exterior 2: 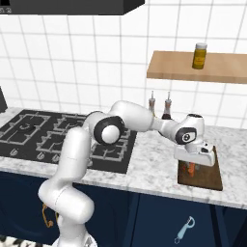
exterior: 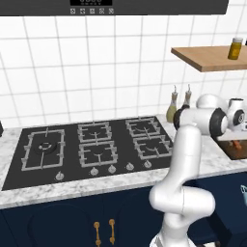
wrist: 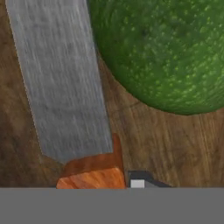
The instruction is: Place the appropriate cutting tool for cutting the avocado skin on the cutting board.
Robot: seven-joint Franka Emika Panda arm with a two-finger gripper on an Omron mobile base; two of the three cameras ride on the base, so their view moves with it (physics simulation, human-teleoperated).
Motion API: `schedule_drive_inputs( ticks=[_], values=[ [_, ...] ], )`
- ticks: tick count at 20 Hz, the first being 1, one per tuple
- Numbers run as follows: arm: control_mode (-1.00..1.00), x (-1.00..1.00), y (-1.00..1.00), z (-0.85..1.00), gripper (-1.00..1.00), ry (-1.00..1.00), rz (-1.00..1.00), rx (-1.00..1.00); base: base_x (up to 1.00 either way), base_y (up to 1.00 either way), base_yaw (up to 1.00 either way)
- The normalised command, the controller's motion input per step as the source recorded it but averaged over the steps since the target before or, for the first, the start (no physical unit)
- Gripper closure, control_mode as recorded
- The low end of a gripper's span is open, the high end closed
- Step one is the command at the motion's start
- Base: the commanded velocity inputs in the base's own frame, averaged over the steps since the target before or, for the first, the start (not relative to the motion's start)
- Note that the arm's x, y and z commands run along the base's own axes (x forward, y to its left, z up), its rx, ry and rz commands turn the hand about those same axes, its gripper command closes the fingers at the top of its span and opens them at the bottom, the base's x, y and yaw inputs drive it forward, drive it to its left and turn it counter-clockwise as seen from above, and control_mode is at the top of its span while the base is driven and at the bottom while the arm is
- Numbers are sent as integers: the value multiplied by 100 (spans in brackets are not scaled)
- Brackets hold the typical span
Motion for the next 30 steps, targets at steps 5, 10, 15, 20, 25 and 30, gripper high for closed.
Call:
schedule_drive_inputs(
  ticks=[5, 10, 15, 20, 25, 30],
  values=[
    [-100, -5, 1, -34, -100, 1, 1, 9, 0, 0, 0],
    [-100, -51, 5, 42, -100, 0, 0, 2, 0, 0, 0],
    [-100, -61, 23, 90, -100, -4, 0, 0, 0, 0, 0],
    [-100, -67, 68, 72, -100, 0, 0, -1, 0, 0, 0],
    [-100, -70, 98, 54, -100, 0, 0, -5, 0, 0, 0],
    [-100, -74, 100, 49, -100, 0, 0, -8, 0, 0, 0]
  ],
)
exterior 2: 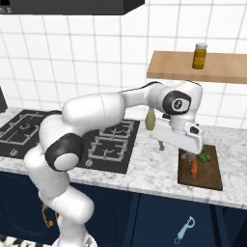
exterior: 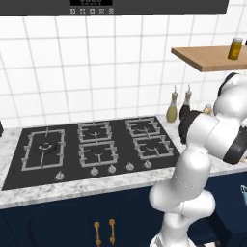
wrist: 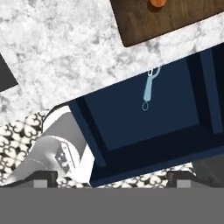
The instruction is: Place the appropriate cutting tool for cutting the avocado skin on the cutting board.
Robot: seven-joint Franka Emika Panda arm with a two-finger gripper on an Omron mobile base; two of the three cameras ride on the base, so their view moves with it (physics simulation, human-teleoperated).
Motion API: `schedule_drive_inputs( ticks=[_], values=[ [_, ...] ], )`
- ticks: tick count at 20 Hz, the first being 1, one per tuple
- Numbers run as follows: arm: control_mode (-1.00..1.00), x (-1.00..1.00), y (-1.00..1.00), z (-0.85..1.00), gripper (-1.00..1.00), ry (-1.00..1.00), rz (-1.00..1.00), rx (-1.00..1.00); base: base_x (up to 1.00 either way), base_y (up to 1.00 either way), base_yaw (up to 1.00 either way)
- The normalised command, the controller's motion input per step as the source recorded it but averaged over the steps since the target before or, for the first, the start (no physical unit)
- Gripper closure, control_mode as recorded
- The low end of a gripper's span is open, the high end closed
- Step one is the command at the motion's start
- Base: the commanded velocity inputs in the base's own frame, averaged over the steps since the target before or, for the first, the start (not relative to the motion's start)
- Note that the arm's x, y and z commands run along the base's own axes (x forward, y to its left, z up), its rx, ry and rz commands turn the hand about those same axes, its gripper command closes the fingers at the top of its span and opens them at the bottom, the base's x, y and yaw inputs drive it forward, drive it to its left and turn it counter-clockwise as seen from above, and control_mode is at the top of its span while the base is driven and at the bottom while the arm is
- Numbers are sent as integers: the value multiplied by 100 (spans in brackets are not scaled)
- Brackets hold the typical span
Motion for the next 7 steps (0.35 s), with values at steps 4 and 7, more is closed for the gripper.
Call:
schedule_drive_inputs(
  ticks=[4, 7],
  values=[
    [-100, -79, 100, 48, -100, -3, 0, -8, 0, 0, 0],
    [-100, -75, 100, 46, -100, -1, 0, -9, 0, 0, 0]
  ],
)
